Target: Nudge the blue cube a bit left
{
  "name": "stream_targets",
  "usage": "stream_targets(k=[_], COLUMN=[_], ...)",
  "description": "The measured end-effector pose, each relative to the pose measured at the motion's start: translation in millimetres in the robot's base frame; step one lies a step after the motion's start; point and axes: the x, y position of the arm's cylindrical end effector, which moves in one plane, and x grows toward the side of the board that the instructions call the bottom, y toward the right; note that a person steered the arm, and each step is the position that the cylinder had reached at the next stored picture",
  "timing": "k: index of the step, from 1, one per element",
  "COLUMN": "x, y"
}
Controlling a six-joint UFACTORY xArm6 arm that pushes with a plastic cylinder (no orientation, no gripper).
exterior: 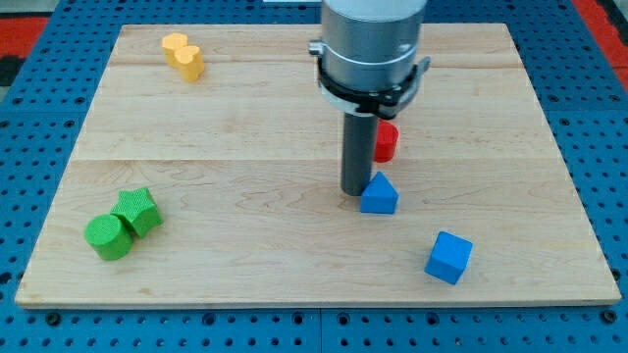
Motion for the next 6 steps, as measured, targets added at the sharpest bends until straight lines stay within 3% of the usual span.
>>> stream_targets(k=[1,2,3,4,5,6], x=[5.8,55.0,106.0,128.7,125.4,117.5], y=[-2.8,-11.8,14.9,97.2,179.9,156.6])
